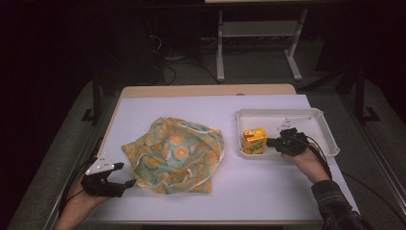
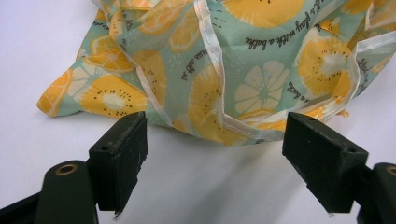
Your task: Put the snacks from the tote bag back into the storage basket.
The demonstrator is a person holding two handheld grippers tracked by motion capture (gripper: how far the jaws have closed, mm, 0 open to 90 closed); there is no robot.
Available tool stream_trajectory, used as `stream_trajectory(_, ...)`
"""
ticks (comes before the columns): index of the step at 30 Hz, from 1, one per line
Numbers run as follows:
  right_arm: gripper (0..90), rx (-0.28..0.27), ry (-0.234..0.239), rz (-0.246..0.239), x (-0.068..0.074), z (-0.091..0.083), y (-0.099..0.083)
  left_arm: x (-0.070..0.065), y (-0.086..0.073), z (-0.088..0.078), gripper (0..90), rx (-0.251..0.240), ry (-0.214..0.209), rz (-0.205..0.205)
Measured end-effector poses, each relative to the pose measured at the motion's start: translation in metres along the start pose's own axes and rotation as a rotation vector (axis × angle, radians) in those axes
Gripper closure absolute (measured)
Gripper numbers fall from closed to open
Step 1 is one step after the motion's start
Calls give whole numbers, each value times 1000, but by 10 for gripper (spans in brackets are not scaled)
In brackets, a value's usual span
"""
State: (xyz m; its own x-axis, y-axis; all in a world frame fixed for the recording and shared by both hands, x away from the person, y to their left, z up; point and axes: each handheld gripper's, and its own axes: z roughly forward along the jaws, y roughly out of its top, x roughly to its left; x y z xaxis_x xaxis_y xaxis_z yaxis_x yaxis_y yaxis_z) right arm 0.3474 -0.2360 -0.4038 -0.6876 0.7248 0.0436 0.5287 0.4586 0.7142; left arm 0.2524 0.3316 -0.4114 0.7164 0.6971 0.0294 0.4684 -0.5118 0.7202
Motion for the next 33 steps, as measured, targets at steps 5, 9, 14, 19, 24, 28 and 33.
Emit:
stream_trajectory(5,898,2,3,-6,2,-2,-2,0,1,0,219,-2,3,1)
stream_trajectory(9,898,4,5,-21,4,-4,-4,-1,1,-1,219,0,1,3)
stream_trajectory(14,898,12,-3,-34,7,-6,-5,-1,0,-3,219,-2,8,2)
stream_trajectory(19,852,12,-24,-49,7,-7,-6,-1,0,-4,219,-7,9,2)
stream_trajectory(24,716,14,-43,-40,8,-11,-10,-1,-1,-4,219,-6,7,2)
stream_trajectory(28,649,12,-45,-26,9,-15,-12,0,-1,-4,218,2,4,6)
stream_trajectory(33,490,4,-63,-7,15,-24,-16,-1,0,-4,219,-2,4,3)
